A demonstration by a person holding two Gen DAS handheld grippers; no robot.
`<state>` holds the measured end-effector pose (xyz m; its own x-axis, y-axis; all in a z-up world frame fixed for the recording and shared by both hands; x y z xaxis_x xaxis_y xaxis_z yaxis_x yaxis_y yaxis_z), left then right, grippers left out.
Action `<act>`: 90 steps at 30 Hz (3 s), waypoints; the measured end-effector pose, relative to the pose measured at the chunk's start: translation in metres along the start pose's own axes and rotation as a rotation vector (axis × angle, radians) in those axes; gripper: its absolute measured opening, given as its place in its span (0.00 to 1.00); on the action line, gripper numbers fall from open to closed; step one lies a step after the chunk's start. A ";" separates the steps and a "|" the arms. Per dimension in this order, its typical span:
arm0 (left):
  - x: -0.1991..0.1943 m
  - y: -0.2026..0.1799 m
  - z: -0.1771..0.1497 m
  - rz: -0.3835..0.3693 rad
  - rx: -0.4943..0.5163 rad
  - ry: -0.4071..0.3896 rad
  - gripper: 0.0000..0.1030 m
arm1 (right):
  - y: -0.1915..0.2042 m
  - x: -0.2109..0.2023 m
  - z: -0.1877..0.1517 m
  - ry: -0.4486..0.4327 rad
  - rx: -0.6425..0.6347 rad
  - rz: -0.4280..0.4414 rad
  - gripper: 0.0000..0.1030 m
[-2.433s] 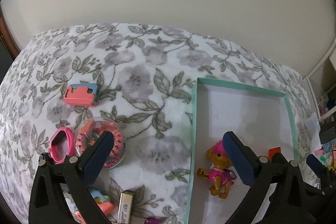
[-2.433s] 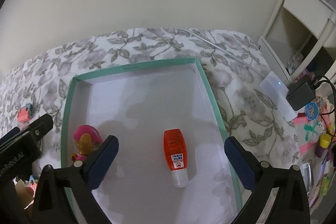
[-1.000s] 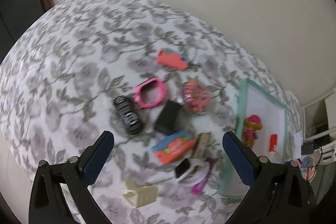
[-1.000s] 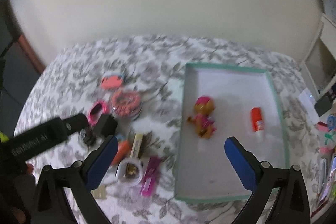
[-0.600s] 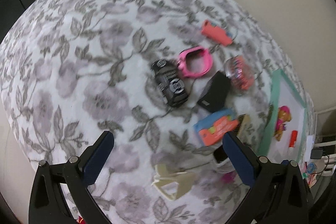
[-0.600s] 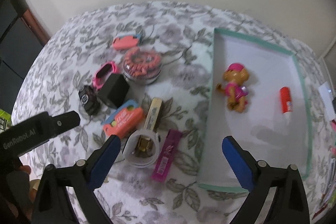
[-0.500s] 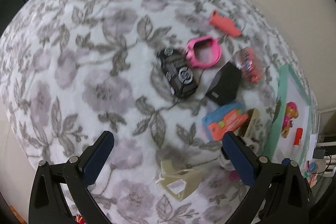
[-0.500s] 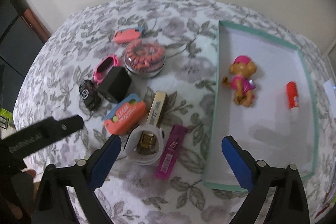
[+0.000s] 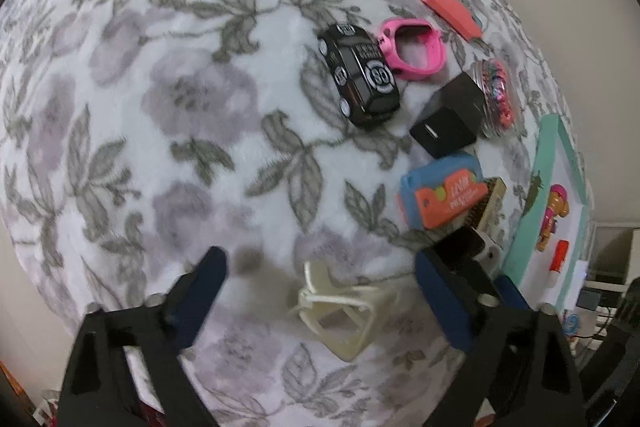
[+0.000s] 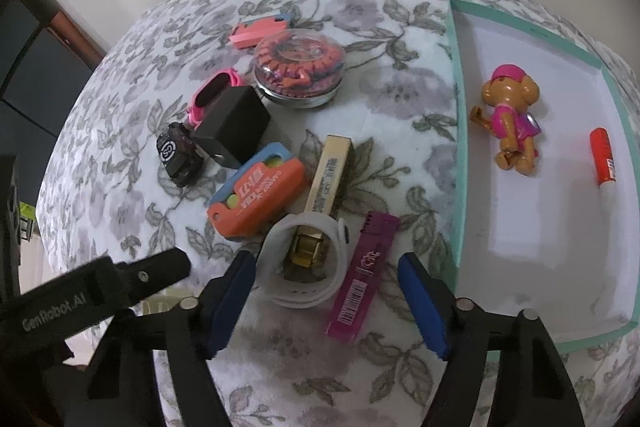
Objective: Organize rigid objects
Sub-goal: 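Move both tools back to the toy cluster beside the tray, then grasp the cream plastic clip with left tool while right tool grasps the white watch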
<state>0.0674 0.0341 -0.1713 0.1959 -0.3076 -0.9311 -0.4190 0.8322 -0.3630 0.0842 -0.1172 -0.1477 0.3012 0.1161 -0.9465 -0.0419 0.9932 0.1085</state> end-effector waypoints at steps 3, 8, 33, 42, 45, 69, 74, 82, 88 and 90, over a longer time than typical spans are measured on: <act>0.003 0.002 -0.010 -0.031 -0.044 0.020 0.85 | 0.005 0.001 -0.001 -0.003 -0.019 0.003 0.70; 0.001 0.007 -0.026 -0.068 -0.098 0.041 0.71 | 0.014 0.005 -0.001 -0.012 -0.047 0.006 0.67; -0.021 -0.008 -0.006 -0.116 -0.086 -0.035 0.11 | 0.012 0.001 0.002 -0.021 -0.043 0.039 0.56; -0.012 -0.019 -0.003 -0.117 -0.037 -0.017 0.11 | 0.011 -0.003 0.001 -0.025 -0.028 0.048 0.56; -0.007 -0.023 -0.004 -0.105 -0.011 -0.003 0.11 | 0.011 -0.003 0.001 -0.023 -0.027 0.045 0.56; -0.026 -0.036 -0.009 -0.124 0.093 -0.014 0.56 | 0.008 -0.004 0.001 -0.017 0.010 0.060 0.56; -0.021 -0.037 -0.010 -0.114 0.101 0.002 0.60 | -0.003 -0.007 0.003 -0.017 0.046 0.052 0.56; -0.008 -0.047 -0.014 -0.033 0.213 0.015 0.60 | -0.019 -0.026 0.016 -0.066 0.115 0.076 0.55; 0.004 -0.046 -0.011 0.001 0.244 0.013 0.60 | -0.027 -0.028 0.018 -0.065 0.141 0.081 0.55; 0.005 -0.045 -0.011 0.014 0.264 0.006 0.58 | -0.028 -0.030 0.019 -0.066 0.145 0.084 0.55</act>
<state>0.0779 -0.0100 -0.1596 0.1863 -0.2971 -0.9365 -0.1761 0.9276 -0.3294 0.0942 -0.1485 -0.1169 0.3647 0.1946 -0.9106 0.0669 0.9699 0.2341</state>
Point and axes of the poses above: each gripper's, at about its wrist camera, not at the fingertips, and x roughly the way its jaws point, y to its left, z to its top, the point moved 9 cm from there along x, roughly the way its jaws point, and after that the axes turned 5 degrees about -z, right-handed, at the moved point
